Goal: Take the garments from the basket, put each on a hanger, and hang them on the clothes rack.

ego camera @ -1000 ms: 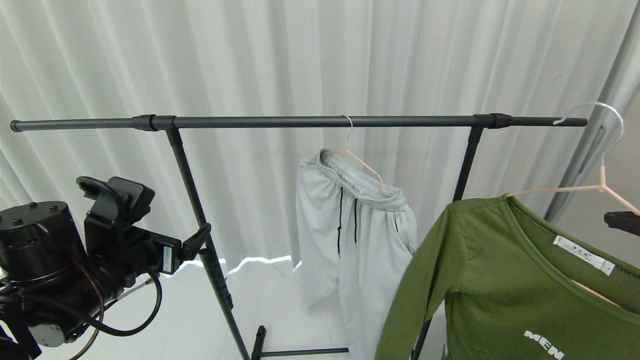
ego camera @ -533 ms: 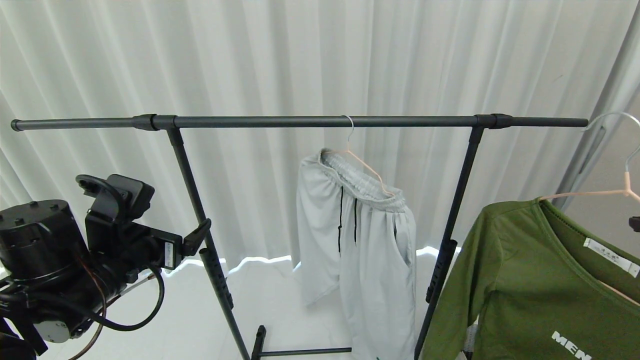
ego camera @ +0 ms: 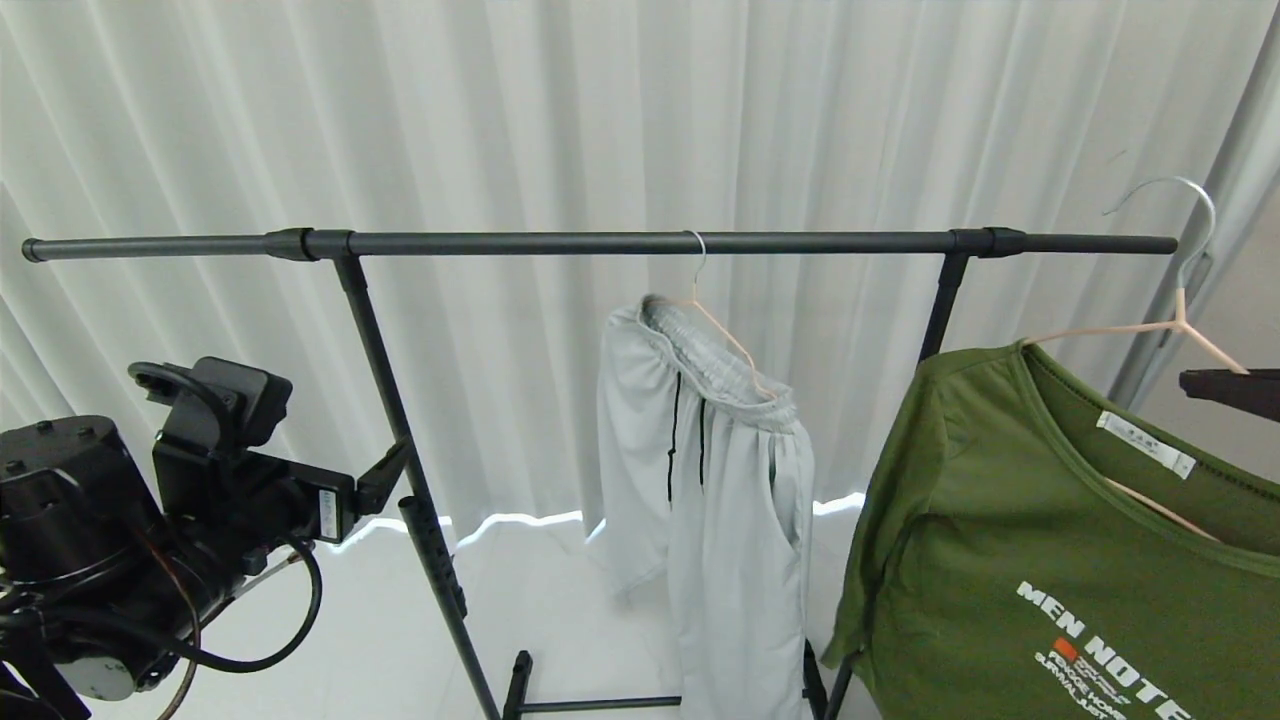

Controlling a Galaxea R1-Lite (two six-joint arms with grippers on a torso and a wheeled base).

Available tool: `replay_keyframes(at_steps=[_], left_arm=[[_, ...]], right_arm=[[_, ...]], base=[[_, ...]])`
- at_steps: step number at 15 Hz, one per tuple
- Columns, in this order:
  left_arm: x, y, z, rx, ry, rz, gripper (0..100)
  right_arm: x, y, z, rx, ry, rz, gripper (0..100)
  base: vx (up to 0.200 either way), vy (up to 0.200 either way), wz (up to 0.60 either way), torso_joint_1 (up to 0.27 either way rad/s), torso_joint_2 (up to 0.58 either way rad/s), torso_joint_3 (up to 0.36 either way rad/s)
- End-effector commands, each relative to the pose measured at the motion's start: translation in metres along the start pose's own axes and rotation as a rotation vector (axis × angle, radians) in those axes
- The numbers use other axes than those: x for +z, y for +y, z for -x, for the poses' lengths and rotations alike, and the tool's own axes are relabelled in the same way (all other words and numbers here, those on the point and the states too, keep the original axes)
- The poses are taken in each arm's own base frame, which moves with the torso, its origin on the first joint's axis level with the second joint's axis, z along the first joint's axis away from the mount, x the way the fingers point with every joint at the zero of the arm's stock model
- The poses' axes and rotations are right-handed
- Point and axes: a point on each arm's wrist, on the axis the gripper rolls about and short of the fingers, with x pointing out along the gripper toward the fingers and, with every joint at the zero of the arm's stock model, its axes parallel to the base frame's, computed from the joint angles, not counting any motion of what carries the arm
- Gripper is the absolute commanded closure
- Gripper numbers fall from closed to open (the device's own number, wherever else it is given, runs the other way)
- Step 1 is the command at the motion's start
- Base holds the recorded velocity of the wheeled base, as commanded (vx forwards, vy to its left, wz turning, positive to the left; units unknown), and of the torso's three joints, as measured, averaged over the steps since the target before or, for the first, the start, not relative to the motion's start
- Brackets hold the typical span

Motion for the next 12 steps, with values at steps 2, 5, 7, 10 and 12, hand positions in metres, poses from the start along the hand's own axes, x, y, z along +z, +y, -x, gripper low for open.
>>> replay_keyframes(at_steps=[2,5,7,10,12], left_arm=[[-0.0024,0.0028,0.0012,0.014,0.006,0.006,0],[-0.0031,0.0024,0.0009,0.012,0.008,0.004,0],[-0.0032,0.0024,0.0005,0.011,0.01,0.004,0],[-0.0026,0.0026,0.0007,0.013,0.005,0.003,0],[-0.0033,0.0024,0.0007,0.013,0.009,0.003,0]], right_arm=[[-0.0022,-0.0032,-0.014,0.016,0.038,-0.01,100],[-0.0023,-0.0014,-0.0166,0.031,0.043,-0.007,100],[-0.0019,0.0012,-0.0169,0.044,0.041,-0.001,100],[-0.002,0.001,-0.0173,0.046,0.043,-0.002,100],[-0.0024,0.0006,-0.0187,0.046,0.047,-0.003,100]], base=[[0.2,0.0,0.0,0.0,0.0,0.0],[0.2,0.0,0.0,0.004,0.0,0.007],[0.2,0.0,0.0,-0.002,0.0,0.005],[0.2,0.0,0.0,0.007,0.0,-0.006],[0.2,0.0,0.0,-0.002,0.0,0.005]])
